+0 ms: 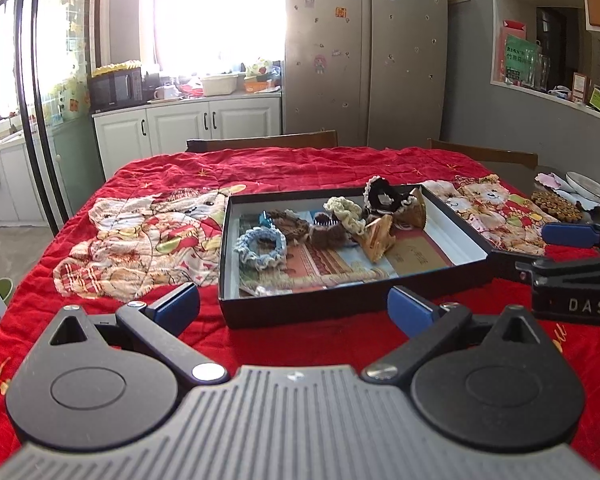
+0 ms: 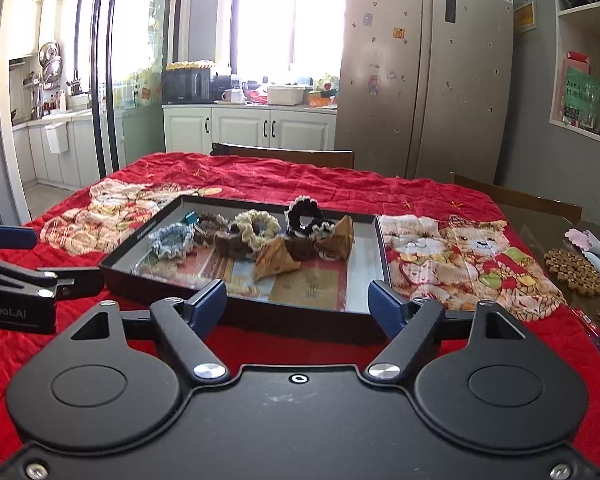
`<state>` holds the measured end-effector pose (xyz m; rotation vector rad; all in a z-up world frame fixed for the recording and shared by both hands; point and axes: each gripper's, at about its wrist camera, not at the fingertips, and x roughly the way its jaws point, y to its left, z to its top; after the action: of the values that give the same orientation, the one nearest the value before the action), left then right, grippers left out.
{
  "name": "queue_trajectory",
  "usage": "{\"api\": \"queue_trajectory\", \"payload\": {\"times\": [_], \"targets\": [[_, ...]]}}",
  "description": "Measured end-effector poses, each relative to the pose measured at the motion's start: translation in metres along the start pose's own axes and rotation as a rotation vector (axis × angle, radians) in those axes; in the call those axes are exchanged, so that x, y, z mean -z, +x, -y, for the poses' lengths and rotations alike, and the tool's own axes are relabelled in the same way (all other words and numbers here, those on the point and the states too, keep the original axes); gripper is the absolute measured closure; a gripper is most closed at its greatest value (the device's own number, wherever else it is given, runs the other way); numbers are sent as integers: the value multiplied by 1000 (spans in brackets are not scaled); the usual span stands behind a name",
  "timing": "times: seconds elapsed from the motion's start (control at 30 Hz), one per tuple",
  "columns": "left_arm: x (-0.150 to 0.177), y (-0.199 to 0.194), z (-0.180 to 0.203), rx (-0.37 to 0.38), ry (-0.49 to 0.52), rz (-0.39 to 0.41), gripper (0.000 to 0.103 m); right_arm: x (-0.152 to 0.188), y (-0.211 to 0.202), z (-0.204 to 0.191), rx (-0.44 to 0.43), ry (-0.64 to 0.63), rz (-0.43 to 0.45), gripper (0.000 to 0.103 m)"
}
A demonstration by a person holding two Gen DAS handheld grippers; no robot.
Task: Organize objects
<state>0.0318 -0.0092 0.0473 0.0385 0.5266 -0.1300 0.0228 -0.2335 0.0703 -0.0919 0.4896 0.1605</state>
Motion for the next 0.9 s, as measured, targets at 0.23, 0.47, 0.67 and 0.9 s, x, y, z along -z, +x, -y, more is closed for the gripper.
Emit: {"api": "queue_trajectory", "payload": {"times": [0.23, 0.47, 0.67, 0.9], "targets": [[14, 3, 6, -10, -3, -23, 0, 15, -6, 3, 12, 16, -25, 21], [24, 3, 8, -21, -25, -39, 0, 33, -4, 7, 22, 45, -63, 20], [31, 0, 5, -31, -49, -41, 0, 38, -7, 12, 23, 87, -63, 19], [31, -4, 8, -28, -41, -40, 0, 41, -7, 9, 19, 90, -72, 17]]}}
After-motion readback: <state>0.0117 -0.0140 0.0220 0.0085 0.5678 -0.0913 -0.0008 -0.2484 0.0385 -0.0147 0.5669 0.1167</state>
